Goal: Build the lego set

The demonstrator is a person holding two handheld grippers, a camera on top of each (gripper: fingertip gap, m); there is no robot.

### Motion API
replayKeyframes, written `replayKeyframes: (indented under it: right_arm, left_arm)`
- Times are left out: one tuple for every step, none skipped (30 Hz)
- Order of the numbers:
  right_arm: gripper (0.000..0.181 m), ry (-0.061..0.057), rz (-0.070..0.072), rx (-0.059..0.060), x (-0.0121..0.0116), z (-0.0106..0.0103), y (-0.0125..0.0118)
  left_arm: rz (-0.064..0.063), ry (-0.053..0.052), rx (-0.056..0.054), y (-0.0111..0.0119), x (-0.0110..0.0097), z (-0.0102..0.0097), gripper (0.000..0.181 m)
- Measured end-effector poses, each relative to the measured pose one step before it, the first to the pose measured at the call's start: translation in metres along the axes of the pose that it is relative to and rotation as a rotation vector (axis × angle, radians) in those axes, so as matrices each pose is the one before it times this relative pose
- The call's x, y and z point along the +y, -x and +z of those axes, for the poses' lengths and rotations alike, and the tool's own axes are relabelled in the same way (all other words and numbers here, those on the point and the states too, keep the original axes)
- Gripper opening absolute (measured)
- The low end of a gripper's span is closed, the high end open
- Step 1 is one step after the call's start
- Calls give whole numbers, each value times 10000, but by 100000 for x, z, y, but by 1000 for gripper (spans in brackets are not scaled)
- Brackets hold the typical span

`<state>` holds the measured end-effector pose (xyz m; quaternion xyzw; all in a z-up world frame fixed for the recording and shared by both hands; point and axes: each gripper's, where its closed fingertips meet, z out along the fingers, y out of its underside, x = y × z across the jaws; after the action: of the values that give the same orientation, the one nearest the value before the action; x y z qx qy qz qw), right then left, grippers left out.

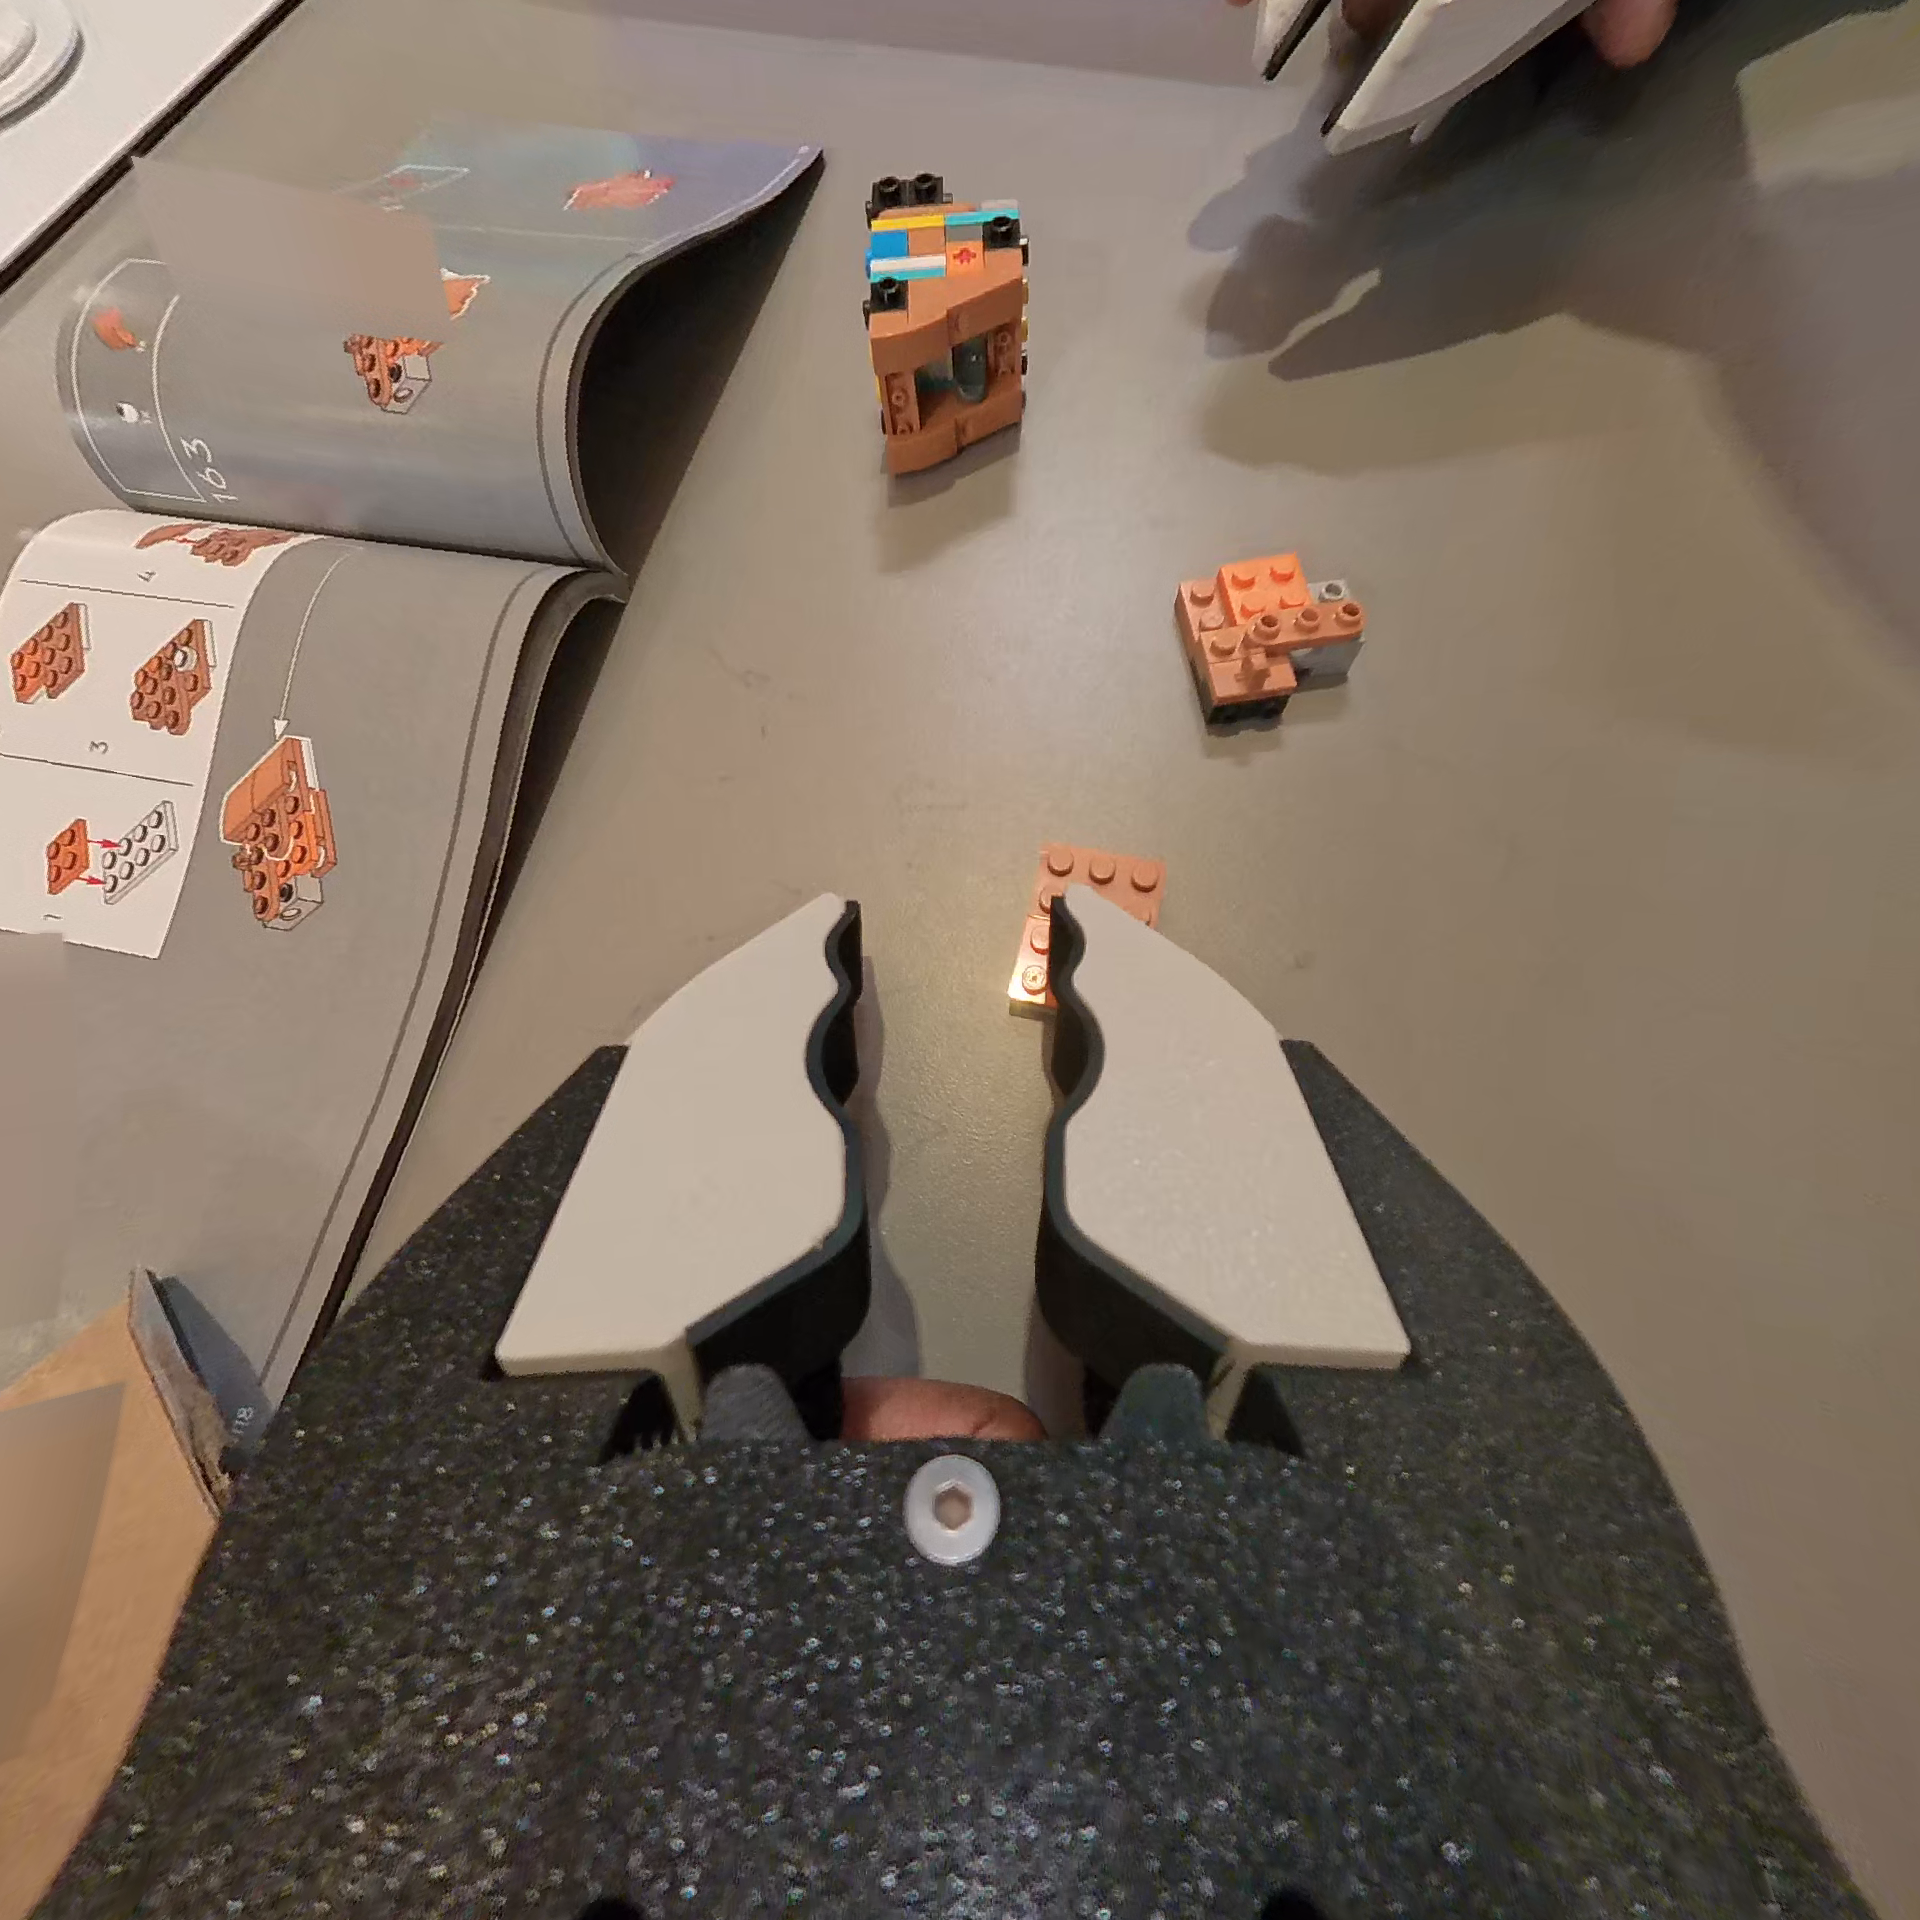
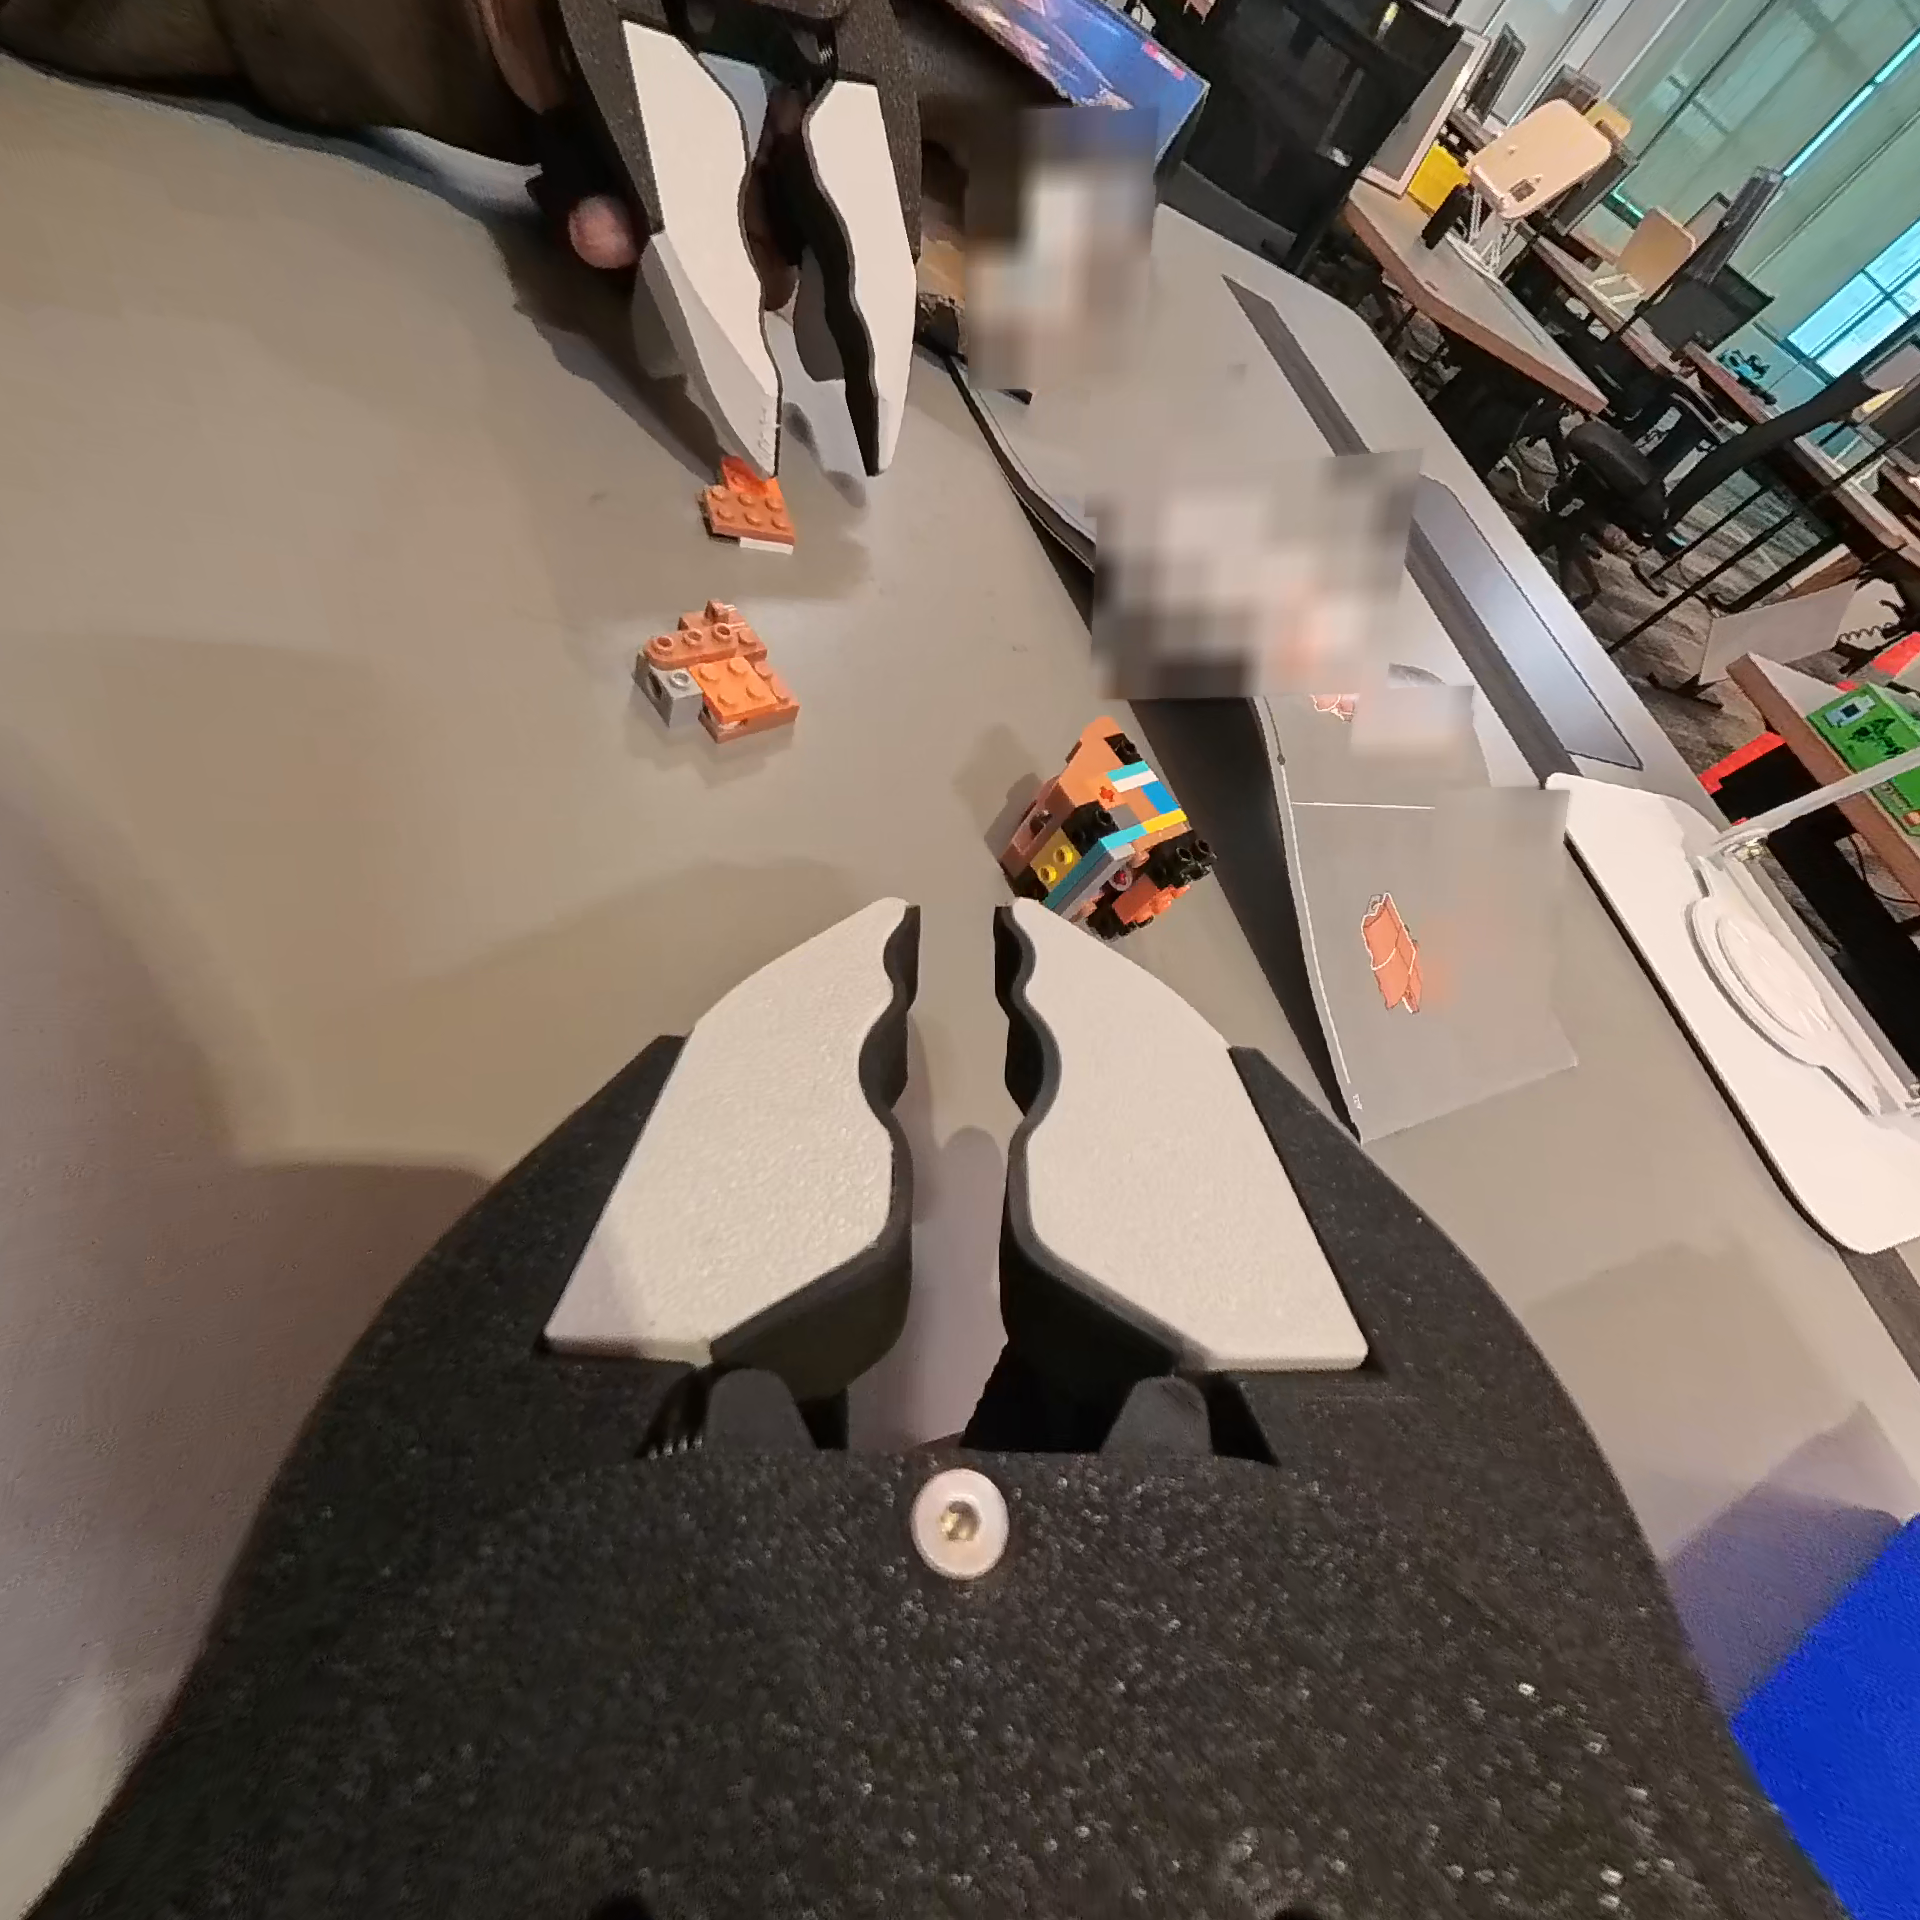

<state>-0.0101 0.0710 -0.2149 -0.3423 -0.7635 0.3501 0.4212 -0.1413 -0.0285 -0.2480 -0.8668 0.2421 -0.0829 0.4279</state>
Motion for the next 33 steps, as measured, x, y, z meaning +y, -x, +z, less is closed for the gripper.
replayKeyframes:
  right_arm:
    - [13, 5, -15, 0, 21, -26, 6]
    - [13, -2, -11, 1, 12, -21, 8]
    - [13, -5, -5, -1, -2, -14, 6]
    - [13, 3, -1, -1, 6, -11, 5]
    - [13, 2, -3, -1, 21, -18, 3]
    - [13, -4, -1, -1, 4, -17, 0]
    - [13, -1, 3, -2, 7, -11, 1]
    - [13, 6, 0, -2, 14, -7, -6]
    - [13, -9, -2, 1, -2, -13, -3]
    - [13, 0, -5, 2, 3, 7, 6]
    - [13, 8, -8, -1, 11, 10, 4]
    - [13, 0, -7, 1, -3, -7, 7]
    - [13, -1, -1, 1, 7, 5, 2]
    - [13, -1, 3, -2, -4, 10, 1]
    - [13, -1, 6, -2, 4, -2, -1]
    - [13, -1, 3, -1, 4, -2, -5]
    - [13, -1, -2, -1, -6, 3, 8]
    - [13, 2, -3, 0, 11, 3, 2]
    - [13, 2, -3, -1, -4, 10, 3]
    - [13, 4, -4, 0, 13, 1, 1]
    - [13, 5, -6, 0, 9, 3, 9]
    - [13, 4, -9, 2, 3, 6, 11]
    - [13, 4, -11, 1, 12, 10, 15]
    - [13, 7, -10, 2, 4, 13, 7]
    - [13, 5, -11, 1, 18, 7, 7]
    - [13, 5, -10, 3, 4, 5, 10]
    - [13, 7, -5, 4, 10, 10, 0]
    - [13, 7, -1, 5, 15, 8, -8]
    - [13, 7, -4, 6, 9, 10, -2]
    - [13, 11, -4, 9, 7, 19, -3]
    - [13, 22, -5, 21, 24, 17, -6]
    - [13, 28, -27, 37, 27, 15, -10]
    - [13, 10, -63, 39, 32, -17, 18]
  left_arm:
    - [-3, 18, -9, 15, 13, 18, 34]
    - [-3, 19, -8, 14, 21, 23, 34]
    - [8, 10, -4, -3, 8, 13, 34]
    - [7, 3, 1, -10, 6, -6, 34]
    - [-2, 0, 0, 3, -6, 7, 34]
    - [-9, -3, 1, 1, -1, -1, 34]
    - [-6, -3, -1, 6, -8, -7, 34]
    - [2, 1, -3, 5, 1, -1, 34]
    - [7, 6, -5, -6, 9, 9, 34]
    - [12, 9, -3, -6, 12, 7, 34]
    - [9, 9, -1, -5, 7, 14, 34]
    - [1, 6, -2, -5, 5, -1, 34]
    - [0, 2, -3, 3, 10, 5, 34]
    - [3, 2, 0, -6, -1, 2, 34]
    - [5, 2, -2, -2, -1, 2, 34]
    - [6, 1, -3, -6, 2, -4, 34]
    - [2, -1, 0, 1, -1, 0, 34]
    - [-3, -1, 1, -3, -1, 0, 34]
    - [-1, -1, -1, 0, -2, 1, 34]
    - [-1, -1, 0, 0, -1, 1, 34]
    - [-4, 2, 0, 6, 6, -5, 34]
    - [0, 3, -1, -4, 2, 15, 34]
    - [3, 2, 0, 2, 2, -1, 34]
    - [-2, 1, 2, -4, 1, -1, 34]
    - [-4, -1, 1, 4, 3, -3, 34]
    - [-2, -2, -1, 1, -3, 2, 34]
    - [-2, -2, 1, 6, 1, -2, 34]
    - [-4, -3, 2, -9, -6, -11, 34]
    - [-3, -4, 1, 6, -2, 0, 34]
    - [-1, -3, 0, 7, -1, -1, 34]
    - [-2, 0, 5, -8, 1, 0, 34]
    - [-14, 8, 15, 7, 11, -2, 34]
    - [-38, 15, 24, 9, 18, 13, 34]
